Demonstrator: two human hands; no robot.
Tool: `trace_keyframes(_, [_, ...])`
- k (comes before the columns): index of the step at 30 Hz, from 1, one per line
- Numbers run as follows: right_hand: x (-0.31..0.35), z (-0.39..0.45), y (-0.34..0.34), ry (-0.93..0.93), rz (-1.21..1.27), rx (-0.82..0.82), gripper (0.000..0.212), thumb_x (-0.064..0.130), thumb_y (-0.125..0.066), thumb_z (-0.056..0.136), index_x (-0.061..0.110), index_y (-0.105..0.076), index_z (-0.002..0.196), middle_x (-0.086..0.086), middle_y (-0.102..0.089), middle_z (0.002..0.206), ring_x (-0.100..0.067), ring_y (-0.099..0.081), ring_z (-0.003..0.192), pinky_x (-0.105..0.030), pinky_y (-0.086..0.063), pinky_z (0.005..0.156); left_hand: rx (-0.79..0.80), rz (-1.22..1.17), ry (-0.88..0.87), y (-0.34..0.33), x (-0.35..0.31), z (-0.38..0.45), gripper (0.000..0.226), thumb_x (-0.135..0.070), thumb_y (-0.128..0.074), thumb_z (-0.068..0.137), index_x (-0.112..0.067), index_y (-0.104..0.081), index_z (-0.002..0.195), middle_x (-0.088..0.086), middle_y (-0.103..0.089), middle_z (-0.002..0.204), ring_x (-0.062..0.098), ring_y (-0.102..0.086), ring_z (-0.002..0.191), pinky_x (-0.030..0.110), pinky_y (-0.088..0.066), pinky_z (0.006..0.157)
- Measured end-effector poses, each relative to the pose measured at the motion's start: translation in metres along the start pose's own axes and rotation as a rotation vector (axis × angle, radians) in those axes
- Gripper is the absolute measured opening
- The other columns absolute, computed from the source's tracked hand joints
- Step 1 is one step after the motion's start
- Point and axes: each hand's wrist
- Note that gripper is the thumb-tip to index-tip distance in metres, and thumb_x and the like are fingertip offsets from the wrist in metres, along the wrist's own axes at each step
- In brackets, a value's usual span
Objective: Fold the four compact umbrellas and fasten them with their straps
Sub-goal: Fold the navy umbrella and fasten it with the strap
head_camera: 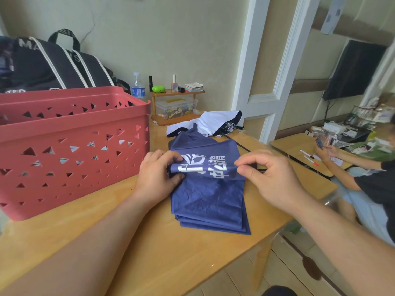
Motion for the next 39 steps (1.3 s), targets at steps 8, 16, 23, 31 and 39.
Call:
trace_keyframes(8, [-0.024, -0.051, -0.016, 0.081, -0.206, 0.121, 0.013, 0.025, -0.088, 0.080, 0.032, -0.079, 0.087, 0.026, -0.071, 0.099, -0.009, -0.059, 0.112, -0.031, -0.047, 0.099, 0.181, 0.096, -0.264, 0.030, -0.011, -0.008, 0.055, -0.030, -0.082, 0.064, -0.040, -0.063, 0.115, -0.011, -0.047, 0.108, 0.021, -0.044, 0.099, 0.043, -0.044, 0.090])
trace_keyframes(16, [-0.031, -0.059, -0.025, 0.157, -0.390, 0.179, 0.014, 0.025, -0.086, 0.083, 0.034, -0.077, 0.089, 0.035, -0.062, 0.096, -0.008, -0.054, 0.108, -0.048, -0.050, 0.092, 0.105, 0.246, -0.559, 0.033, -0.009, -0.028, 0.021, -0.019, -0.079, 0.084, -0.032, -0.078, 0.100, -0.016, -0.069, 0.099, 0.019, -0.062, 0.095, 0.036, -0.045, 0.083])
trace_keyframes(23, [-0.001, -0.026, -0.029, 0.142, -0.296, 0.105, 0.042, 0.023, -0.054, 0.078, 0.027, -0.075, 0.114, 0.014, -0.062, 0.110, -0.016, -0.053, 0.113, -0.045, -0.045, 0.100, 0.080, 0.223, -0.580, 0.021, -0.009, -0.040, 0.018, -0.030, -0.073, 0.092, -0.033, -0.081, 0.108, -0.014, -0.069, 0.099, 0.018, -0.065, 0.093, 0.039, -0.048, 0.078])
trace_keyframes(31, [0.004, 0.013, -0.085, -0.163, -0.672, 0.820, 0.063, 0.058, -0.021, 0.108, 0.043, 0.004, 0.164, 0.025, 0.022, 0.167, -0.023, 0.026, 0.156, -0.063, 0.004, 0.125, 0.217, 0.162, -0.574, 0.019, -0.011, -0.045, 0.017, -0.030, -0.072, 0.095, -0.034, -0.081, 0.109, -0.014, -0.076, 0.097, 0.013, -0.069, 0.091, 0.036, -0.053, 0.089])
trace_keyframes(39, [-0.003, 0.010, -0.083, -0.146, -0.631, 0.777, 0.068, 0.065, -0.023, 0.106, 0.045, 0.007, 0.163, 0.026, 0.028, 0.165, -0.020, 0.034, 0.153, -0.065, 0.011, 0.123, 0.275, 0.089, -0.437, 0.021, -0.017, -0.045, 0.023, -0.041, -0.060, 0.095, -0.036, -0.079, 0.105, -0.016, -0.074, 0.088, 0.007, -0.068, 0.084, 0.029, -0.053, 0.086])
Point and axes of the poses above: each hand's wrist, its own z-axis towards the middle knuckle, its own y-axis out of the back of the hand, x = y × z
